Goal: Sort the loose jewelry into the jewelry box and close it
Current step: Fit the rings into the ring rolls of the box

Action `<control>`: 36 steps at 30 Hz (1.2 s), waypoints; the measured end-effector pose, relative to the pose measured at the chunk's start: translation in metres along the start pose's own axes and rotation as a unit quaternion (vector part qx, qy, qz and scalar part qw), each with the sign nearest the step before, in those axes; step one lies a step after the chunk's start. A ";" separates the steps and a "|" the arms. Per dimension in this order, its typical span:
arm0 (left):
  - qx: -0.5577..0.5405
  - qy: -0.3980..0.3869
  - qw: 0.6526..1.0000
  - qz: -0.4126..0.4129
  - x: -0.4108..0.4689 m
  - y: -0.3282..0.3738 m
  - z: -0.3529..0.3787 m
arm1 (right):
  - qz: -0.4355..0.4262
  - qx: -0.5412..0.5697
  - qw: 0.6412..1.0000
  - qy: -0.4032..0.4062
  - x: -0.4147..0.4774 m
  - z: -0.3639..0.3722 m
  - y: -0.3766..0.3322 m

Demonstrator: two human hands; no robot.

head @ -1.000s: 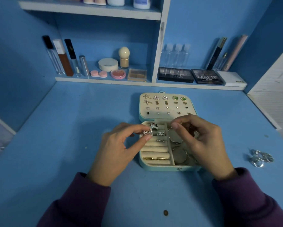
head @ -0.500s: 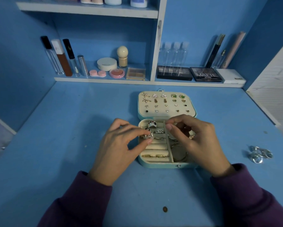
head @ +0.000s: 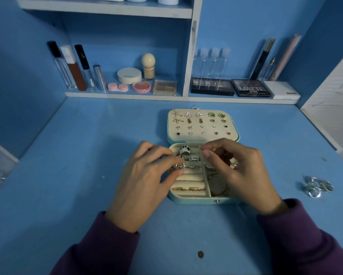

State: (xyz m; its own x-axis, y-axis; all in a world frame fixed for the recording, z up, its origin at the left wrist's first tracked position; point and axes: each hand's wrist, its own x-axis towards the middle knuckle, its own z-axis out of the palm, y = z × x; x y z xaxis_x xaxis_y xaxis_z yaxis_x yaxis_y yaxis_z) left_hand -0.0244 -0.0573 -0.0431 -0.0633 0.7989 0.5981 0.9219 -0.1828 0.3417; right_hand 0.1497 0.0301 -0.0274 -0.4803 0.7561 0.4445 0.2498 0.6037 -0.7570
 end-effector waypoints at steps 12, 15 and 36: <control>-0.013 -0.026 1.000 -0.007 0.002 -0.001 -0.002 | 0.004 -0.005 1.000 -0.002 0.000 -0.001 -0.002; -0.009 -0.033 0.999 -0.016 0.003 0.000 -0.002 | 0.009 -0.007 1.000 -0.005 0.001 -0.001 -0.001; -0.144 -0.055 0.986 0.059 0.028 0.096 0.057 | 0.156 -0.310 0.929 -0.127 -0.027 -0.171 0.035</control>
State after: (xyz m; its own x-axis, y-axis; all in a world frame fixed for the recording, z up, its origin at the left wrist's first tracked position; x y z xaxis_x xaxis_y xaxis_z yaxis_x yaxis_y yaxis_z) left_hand 0.0841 -0.0198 -0.0344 0.0938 0.8168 0.5692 0.7726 -0.4203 0.4758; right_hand 0.3149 0.0739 0.0161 -0.4668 0.8821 0.0634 0.8086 0.4548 -0.3733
